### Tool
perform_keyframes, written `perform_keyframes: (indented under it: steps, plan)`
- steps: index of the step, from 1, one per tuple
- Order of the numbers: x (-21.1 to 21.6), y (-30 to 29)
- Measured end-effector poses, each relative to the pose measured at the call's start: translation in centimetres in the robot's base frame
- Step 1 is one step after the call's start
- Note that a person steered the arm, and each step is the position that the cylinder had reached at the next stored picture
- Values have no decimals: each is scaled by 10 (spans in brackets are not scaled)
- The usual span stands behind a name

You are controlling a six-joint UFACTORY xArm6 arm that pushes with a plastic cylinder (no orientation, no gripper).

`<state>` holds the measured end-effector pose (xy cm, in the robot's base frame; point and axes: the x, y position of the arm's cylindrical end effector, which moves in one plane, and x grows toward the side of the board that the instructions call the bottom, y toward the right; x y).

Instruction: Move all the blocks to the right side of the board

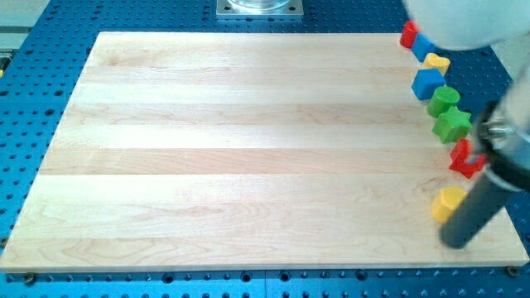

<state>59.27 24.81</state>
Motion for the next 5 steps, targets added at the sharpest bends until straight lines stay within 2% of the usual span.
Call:
perform_keyframes:
  steps: [1, 2, 4, 5]
  plan:
    - [10, 5]
    - [24, -61]
    - [-25, -27]
    - [-25, -5]
